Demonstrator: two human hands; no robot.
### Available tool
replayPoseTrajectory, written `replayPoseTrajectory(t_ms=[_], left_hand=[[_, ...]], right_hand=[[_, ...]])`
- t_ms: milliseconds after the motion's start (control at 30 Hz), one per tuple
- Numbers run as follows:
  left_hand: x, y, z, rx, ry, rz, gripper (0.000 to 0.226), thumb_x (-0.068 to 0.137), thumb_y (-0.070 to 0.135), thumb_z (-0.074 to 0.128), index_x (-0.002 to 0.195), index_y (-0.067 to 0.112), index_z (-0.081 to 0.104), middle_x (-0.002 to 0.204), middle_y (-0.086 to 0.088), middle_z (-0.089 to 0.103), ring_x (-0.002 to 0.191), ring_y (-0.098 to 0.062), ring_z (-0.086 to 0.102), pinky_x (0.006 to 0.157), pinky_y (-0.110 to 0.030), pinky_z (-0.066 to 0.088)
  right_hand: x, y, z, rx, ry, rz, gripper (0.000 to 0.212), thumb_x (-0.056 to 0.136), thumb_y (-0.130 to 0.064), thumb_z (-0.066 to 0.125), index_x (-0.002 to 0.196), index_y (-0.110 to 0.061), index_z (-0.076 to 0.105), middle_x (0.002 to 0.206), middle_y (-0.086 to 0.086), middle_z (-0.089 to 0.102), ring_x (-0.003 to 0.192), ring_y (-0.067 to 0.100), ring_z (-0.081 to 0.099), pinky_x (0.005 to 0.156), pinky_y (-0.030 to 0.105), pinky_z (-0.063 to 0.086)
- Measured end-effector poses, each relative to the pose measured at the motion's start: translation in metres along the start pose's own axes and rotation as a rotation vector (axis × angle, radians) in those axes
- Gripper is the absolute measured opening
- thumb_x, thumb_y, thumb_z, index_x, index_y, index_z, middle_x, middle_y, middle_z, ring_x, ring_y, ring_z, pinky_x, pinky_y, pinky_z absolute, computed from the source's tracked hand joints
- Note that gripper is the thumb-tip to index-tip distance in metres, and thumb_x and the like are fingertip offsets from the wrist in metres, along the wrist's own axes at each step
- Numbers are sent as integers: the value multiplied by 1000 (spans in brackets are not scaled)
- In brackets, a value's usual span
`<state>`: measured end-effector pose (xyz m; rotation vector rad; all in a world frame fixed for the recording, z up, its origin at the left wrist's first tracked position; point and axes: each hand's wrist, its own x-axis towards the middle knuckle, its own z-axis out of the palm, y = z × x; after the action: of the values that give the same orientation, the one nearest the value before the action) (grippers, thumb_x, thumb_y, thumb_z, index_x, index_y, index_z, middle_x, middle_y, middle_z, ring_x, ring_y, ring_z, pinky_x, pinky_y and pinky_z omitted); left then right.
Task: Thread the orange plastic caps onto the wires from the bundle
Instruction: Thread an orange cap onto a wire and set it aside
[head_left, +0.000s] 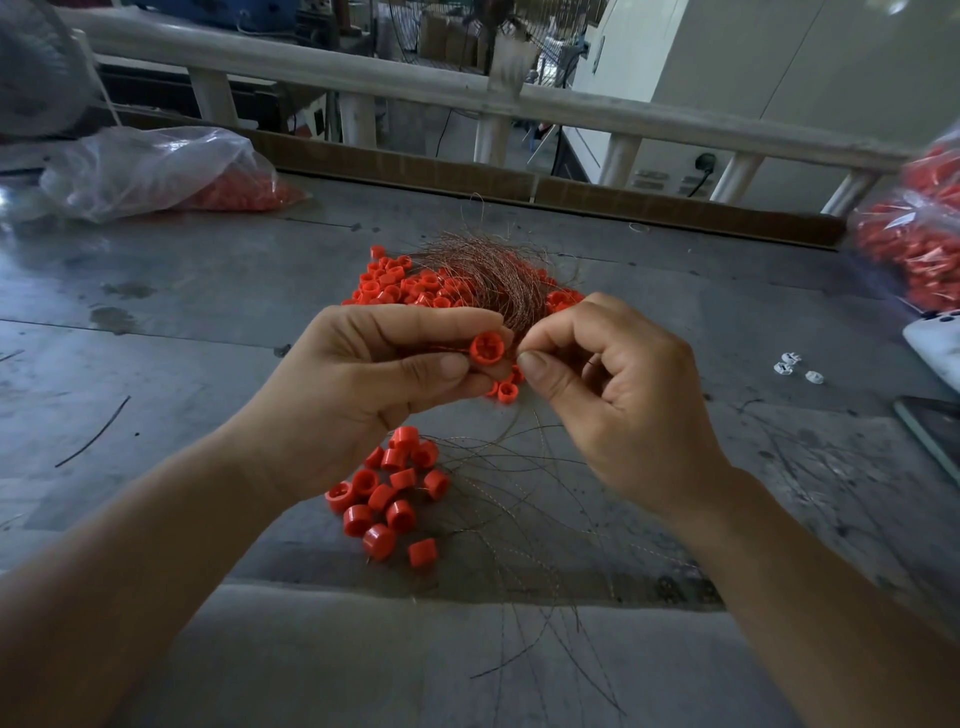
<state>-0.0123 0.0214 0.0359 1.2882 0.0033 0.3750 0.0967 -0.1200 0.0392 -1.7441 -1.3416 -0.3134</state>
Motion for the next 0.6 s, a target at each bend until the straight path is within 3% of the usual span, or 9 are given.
replayPoseTrajectory(t_ms=[433,600], left_hand=[[1,-1,-4,7,-40,47,23,57,7,66,78,11,75,84,-8,73,79,-16,70,66,-19,55],[0,-1,-5,7,-81,65,23,60,7,65,81,11,75,87,-8,73,79,-15,70,66,-19,54]], right_hand=[[-1,1,1,11,-10,0,5,79,-10,61,76,-8,65,70,-14,50,64,-3,46,59,7,35],[0,-2,-1,112,-52,64,8,79,-15,61,75,-22,61,70,-13,55,66,-1,51,58,7,37]])
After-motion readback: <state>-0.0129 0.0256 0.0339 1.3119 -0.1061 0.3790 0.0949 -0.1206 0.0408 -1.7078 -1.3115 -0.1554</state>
